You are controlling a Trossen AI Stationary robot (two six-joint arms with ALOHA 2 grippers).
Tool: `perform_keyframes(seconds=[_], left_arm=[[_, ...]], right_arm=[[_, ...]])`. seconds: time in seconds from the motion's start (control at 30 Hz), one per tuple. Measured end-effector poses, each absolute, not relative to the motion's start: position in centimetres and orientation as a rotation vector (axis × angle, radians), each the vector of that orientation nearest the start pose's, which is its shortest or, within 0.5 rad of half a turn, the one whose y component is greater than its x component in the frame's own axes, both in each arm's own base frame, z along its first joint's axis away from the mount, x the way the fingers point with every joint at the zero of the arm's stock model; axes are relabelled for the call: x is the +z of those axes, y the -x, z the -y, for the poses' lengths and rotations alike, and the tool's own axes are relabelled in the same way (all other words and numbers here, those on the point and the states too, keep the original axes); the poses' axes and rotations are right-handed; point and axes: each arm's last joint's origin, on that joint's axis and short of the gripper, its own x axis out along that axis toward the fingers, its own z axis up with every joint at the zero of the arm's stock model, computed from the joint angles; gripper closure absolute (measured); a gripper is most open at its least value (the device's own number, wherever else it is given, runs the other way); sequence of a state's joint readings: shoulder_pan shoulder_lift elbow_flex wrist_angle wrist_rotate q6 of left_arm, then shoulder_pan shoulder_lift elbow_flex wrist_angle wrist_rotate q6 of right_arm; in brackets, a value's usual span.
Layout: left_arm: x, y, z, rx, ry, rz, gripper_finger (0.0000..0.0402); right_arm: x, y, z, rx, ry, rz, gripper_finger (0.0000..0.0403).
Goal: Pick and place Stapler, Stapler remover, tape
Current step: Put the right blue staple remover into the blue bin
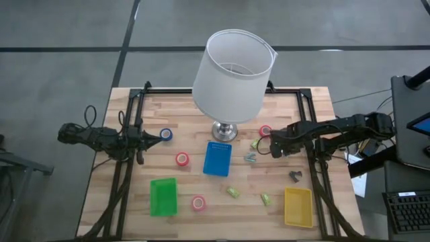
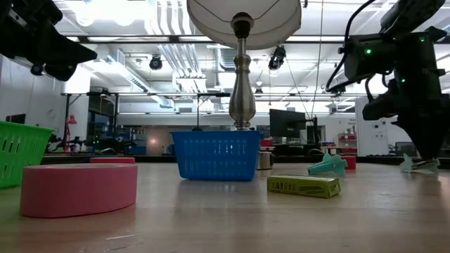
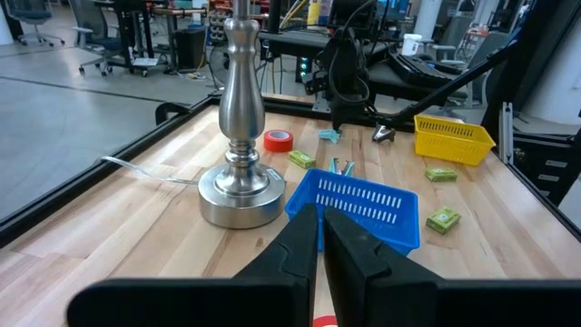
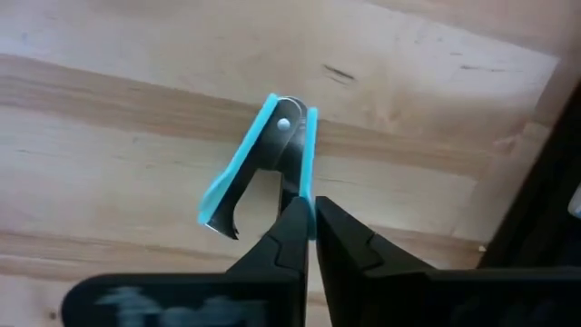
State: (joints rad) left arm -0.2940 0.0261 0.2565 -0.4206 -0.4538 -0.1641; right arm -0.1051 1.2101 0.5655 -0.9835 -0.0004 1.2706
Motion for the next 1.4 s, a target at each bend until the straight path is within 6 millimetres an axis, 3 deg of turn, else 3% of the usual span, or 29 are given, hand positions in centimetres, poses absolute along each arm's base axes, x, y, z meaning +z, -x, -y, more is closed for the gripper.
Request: perform_keyframes(seconds=[0.17,0.4,0.57,0.67,0.8,1.07,1.4], left_arm=[[20.7,-7.4,0.9,0.174,0.094,-0.164,0.0378],[20.7,-7.4,0.9,0.173,0.094,-0.164,0.0378],[20.7,-7.4,0.9,0.173,0.094,-0.164,0.0378],[20.7,-7.3,0.9,0.173,0.094,-0.163,0.0378],[20.7,-7.4,0.9,0.173,0.093,-0.164,0.0378],[20.7,-7.4,0.9,0.174,0.094,-0.163,0.0378],[20.7,-7.4,0.9,0.173,0.094,-0.164,0.0378]], right_arm=[[16.1,-15.7,1.6,-1.063,-1.046,-1.31,0.0394],[19.1,-18.2,1.8,-0.882,-1.016,-1.19,0.0395],[21.2,-21.2,0.9,-0.648,-0.992,-1.094,0.0395],[21.3,-23.2,-0.3,-0.564,-0.971,-1.104,0.0395],[20.7,-26.5,-2.0,-0.524,-0.964,-1.111,0.0395],[21.5,-33.2,-4.1,-0.435,-0.85,-1.071,0.0395],[20.9,-38.7,-5.2,-0.39,-0.734,-1.036,0.0394]])
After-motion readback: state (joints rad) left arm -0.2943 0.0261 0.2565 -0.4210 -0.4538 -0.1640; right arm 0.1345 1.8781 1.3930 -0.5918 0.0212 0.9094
